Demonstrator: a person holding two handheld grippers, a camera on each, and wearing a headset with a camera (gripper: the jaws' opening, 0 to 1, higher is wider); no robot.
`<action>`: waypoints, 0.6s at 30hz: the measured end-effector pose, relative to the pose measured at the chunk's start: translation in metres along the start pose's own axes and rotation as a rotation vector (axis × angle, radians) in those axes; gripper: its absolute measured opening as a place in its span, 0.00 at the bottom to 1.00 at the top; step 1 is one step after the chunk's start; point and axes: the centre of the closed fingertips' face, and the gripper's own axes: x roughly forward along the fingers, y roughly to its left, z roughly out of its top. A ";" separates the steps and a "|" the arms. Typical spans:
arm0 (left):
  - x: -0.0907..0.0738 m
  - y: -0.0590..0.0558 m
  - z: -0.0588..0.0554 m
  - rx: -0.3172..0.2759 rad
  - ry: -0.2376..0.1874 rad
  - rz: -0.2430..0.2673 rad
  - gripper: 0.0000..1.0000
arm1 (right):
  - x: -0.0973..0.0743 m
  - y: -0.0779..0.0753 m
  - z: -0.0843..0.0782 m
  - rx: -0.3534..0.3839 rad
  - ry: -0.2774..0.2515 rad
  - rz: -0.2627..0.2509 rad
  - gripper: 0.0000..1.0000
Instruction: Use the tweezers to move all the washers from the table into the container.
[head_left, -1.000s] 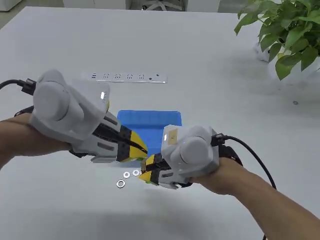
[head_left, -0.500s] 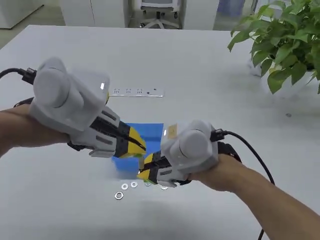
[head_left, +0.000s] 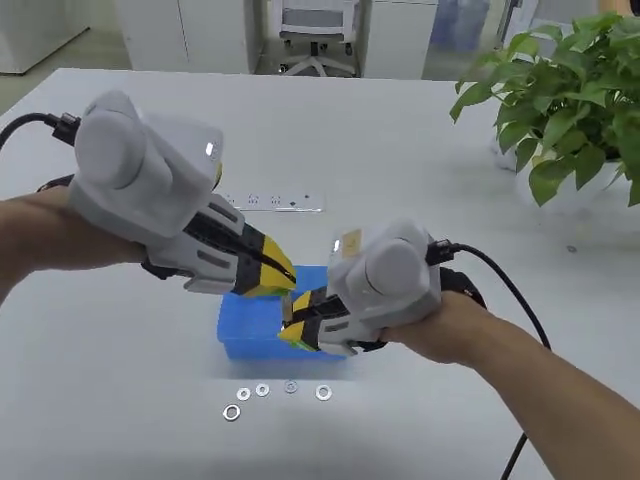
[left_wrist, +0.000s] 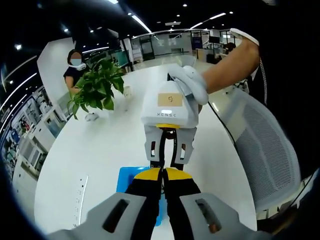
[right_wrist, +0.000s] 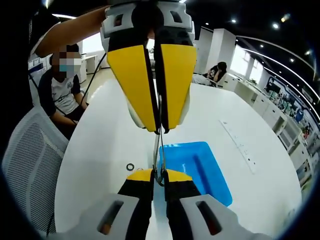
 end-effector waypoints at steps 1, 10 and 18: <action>0.000 0.003 0.000 0.002 0.001 0.000 0.05 | 0.000 -0.003 0.000 -0.001 0.000 -0.001 0.09; 0.004 0.020 0.001 0.010 -0.001 0.001 0.05 | -0.001 -0.020 -0.001 0.000 -0.002 -0.009 0.09; 0.012 0.033 -0.002 0.009 -0.002 0.004 0.05 | 0.003 -0.036 -0.009 0.006 -0.001 -0.018 0.09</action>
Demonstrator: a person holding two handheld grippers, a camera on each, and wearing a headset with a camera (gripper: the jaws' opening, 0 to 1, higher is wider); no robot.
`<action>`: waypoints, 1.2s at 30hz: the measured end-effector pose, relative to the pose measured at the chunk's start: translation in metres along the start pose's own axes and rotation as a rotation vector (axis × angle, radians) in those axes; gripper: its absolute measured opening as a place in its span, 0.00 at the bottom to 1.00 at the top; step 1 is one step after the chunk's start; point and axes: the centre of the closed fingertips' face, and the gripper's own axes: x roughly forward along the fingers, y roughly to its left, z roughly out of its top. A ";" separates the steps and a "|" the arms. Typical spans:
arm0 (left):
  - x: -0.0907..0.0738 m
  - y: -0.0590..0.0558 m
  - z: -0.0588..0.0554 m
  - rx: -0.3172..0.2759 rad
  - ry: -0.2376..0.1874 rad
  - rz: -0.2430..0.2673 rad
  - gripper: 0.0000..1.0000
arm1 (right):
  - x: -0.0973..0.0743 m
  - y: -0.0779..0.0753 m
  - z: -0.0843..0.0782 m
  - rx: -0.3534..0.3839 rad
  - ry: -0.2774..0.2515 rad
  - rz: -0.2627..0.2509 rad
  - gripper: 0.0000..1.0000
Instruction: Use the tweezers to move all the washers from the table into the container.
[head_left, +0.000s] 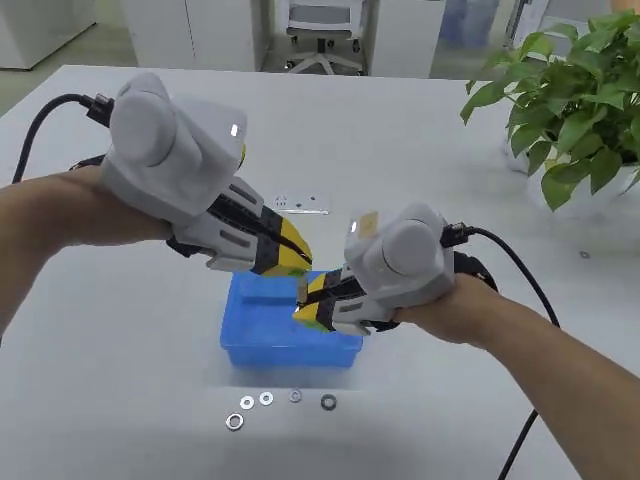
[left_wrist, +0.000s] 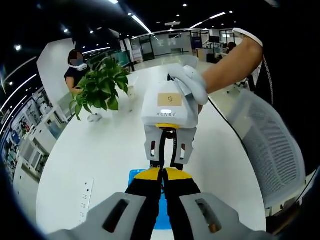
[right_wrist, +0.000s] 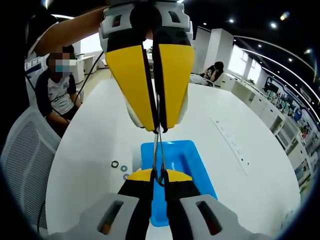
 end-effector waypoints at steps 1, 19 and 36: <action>0.001 0.002 -0.001 -0.004 -0.001 -0.001 0.05 | 0.001 -0.001 -0.001 0.002 0.000 0.001 0.09; 0.033 0.022 -0.025 -0.022 0.011 -0.014 0.05 | 0.018 -0.023 -0.036 0.024 0.034 0.000 0.09; 0.057 0.021 -0.045 -0.040 0.029 -0.029 0.05 | 0.032 -0.021 -0.066 0.025 0.074 0.041 0.09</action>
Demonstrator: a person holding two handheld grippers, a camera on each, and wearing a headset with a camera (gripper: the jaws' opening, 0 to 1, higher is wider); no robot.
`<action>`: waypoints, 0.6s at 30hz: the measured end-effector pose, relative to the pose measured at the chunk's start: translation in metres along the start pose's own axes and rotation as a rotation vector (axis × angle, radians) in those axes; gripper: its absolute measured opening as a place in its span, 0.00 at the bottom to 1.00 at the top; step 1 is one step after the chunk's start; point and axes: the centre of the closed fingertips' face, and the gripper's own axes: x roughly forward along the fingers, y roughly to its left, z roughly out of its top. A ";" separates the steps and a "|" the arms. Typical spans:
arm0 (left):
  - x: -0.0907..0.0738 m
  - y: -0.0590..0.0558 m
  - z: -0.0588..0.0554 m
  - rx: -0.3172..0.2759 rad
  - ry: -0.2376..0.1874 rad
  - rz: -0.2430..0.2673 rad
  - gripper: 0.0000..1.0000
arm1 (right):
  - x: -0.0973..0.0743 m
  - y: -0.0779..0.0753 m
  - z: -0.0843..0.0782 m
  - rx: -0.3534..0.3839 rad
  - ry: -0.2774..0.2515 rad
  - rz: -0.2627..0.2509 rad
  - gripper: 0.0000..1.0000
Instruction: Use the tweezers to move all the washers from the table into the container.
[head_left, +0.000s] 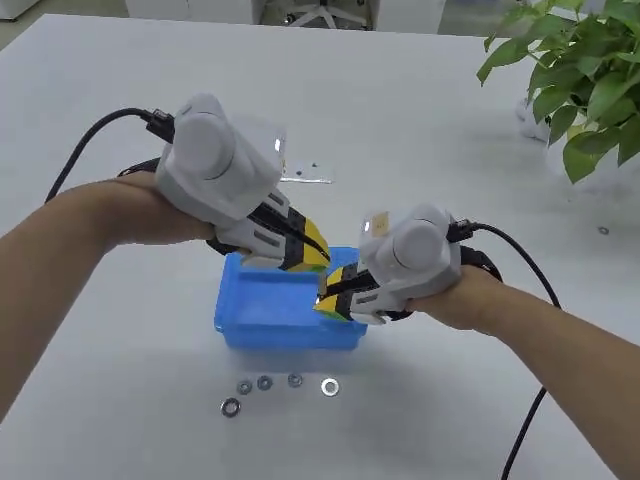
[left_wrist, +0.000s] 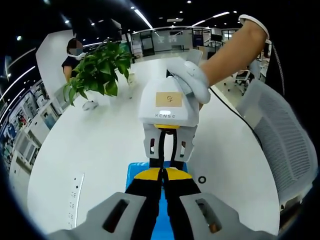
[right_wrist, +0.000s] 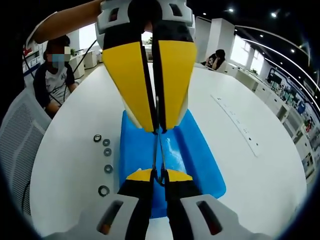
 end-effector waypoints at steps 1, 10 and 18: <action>0.000 0.000 0.000 -0.001 0.000 0.000 0.05 | 0.000 0.000 0.000 0.000 0.000 0.000 0.09; 0.002 0.000 -0.005 -0.014 0.001 -0.003 0.05 | 0.005 0.000 -0.003 -0.002 0.006 0.010 0.10; 0.003 -0.001 -0.006 -0.016 0.001 -0.010 0.05 | 0.005 0.001 -0.005 -0.003 0.009 0.009 0.10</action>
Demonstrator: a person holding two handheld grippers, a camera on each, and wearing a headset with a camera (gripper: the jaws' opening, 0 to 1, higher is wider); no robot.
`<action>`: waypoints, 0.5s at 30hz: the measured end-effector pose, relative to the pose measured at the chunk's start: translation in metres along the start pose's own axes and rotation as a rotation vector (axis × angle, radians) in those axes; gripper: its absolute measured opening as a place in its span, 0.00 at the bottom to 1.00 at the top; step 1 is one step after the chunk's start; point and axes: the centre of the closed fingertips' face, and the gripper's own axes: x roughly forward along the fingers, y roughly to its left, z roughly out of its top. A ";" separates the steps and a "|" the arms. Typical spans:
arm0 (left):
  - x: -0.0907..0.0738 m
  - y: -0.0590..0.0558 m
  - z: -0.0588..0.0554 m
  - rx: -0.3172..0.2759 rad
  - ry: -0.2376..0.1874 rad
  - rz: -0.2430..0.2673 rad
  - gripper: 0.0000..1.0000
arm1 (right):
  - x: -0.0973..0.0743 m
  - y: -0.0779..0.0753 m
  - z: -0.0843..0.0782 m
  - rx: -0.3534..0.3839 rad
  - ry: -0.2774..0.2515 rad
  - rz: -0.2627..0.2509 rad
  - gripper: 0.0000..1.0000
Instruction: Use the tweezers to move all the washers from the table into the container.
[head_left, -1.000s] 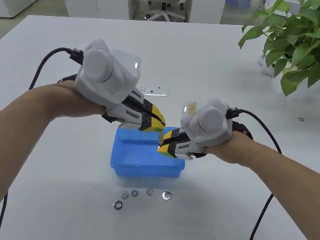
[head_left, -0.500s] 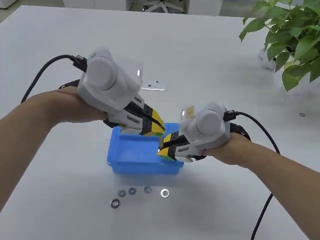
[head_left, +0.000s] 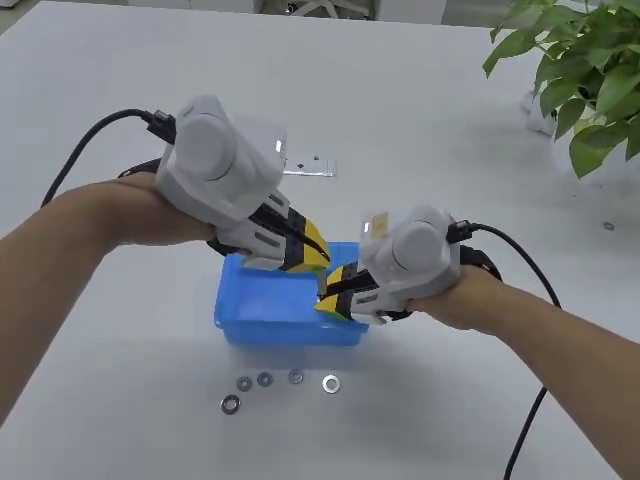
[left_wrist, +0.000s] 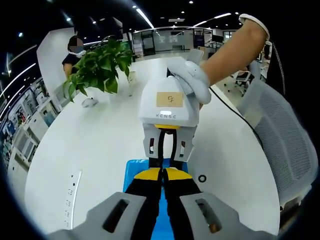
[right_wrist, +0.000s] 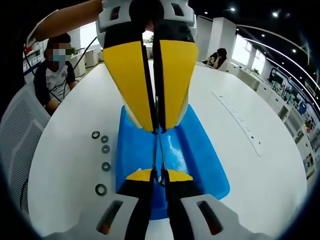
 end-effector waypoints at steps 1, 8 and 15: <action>0.000 0.000 0.000 0.002 0.001 0.002 0.05 | 0.000 0.000 0.000 -0.001 0.000 -0.001 0.10; -0.004 -0.001 0.004 0.006 0.001 0.009 0.05 | -0.003 0.000 0.004 -0.003 -0.010 -0.009 0.10; -0.012 -0.005 0.013 0.009 0.001 0.018 0.05 | -0.012 0.003 0.013 -0.010 -0.025 -0.023 0.10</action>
